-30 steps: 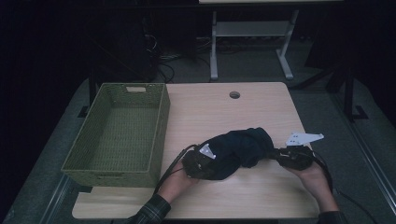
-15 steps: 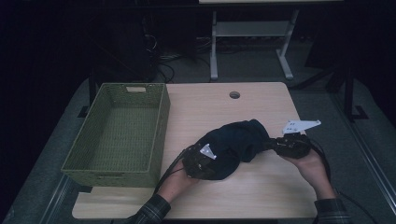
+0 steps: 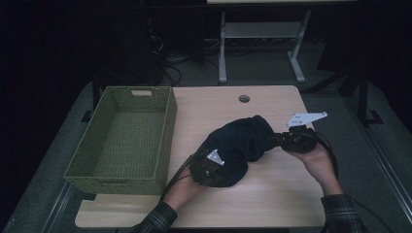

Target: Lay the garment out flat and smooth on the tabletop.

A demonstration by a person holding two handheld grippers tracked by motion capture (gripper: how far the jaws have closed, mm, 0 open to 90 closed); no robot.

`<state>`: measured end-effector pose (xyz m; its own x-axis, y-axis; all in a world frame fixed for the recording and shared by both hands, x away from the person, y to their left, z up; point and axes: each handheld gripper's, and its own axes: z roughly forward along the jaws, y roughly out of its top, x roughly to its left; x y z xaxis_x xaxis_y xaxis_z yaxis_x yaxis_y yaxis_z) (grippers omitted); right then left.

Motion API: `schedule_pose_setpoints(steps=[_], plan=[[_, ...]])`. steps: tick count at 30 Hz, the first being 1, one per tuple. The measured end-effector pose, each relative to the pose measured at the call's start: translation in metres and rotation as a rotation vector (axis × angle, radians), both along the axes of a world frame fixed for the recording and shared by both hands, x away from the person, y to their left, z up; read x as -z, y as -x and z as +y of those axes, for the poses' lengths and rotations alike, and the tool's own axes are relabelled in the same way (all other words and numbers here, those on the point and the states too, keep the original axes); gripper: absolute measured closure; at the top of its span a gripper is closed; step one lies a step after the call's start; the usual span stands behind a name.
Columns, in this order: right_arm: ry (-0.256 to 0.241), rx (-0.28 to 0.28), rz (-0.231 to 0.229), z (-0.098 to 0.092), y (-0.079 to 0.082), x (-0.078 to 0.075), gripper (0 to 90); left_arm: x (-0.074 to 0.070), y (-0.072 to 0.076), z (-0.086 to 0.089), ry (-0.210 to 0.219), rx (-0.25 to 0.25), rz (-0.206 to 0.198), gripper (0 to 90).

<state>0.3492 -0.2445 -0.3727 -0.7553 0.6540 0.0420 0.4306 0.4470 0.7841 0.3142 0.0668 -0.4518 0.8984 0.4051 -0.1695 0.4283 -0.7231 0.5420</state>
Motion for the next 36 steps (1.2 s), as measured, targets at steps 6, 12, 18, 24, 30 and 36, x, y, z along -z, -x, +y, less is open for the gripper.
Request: schedule_pose_setpoints(steps=[6, 12, 18, 24, 30, 36], plan=[[-0.003, 0.008, -0.001, 0.008, -0.012, -0.008, 79.0, 0.0, 0.0, 0.0, -0.001, 0.002, 0.003, 89.2], [-0.009, 0.014, -0.012, 0.017, -0.025, -0.015, 79.3, 0.0, -0.001, 0.0, 0.004, 0.0, 0.007, 89.2], [-0.004, 0.019, -0.022, 0.027, -0.038, -0.023, 79.4, 0.0, -0.001, 0.001, 0.003, 0.002, 0.01, 89.2], [0.003, 0.021, -0.036, 0.038, -0.054, -0.029, 79.4, 0.0, -0.002, 0.001, 0.001, 0.006, 0.014, 89.2], [0.016, 0.036, -0.047, 0.047, -0.069, -0.03, 79.4, 0.0, -0.002, 0.001, 0.002, 0.006, 0.019, 89.2], [0.028, 0.049, -0.039, 0.058, -0.087, -0.022, 79.4, 0.0, -0.002, 0.002, 0.004, 0.006, 0.019, 89.2]])
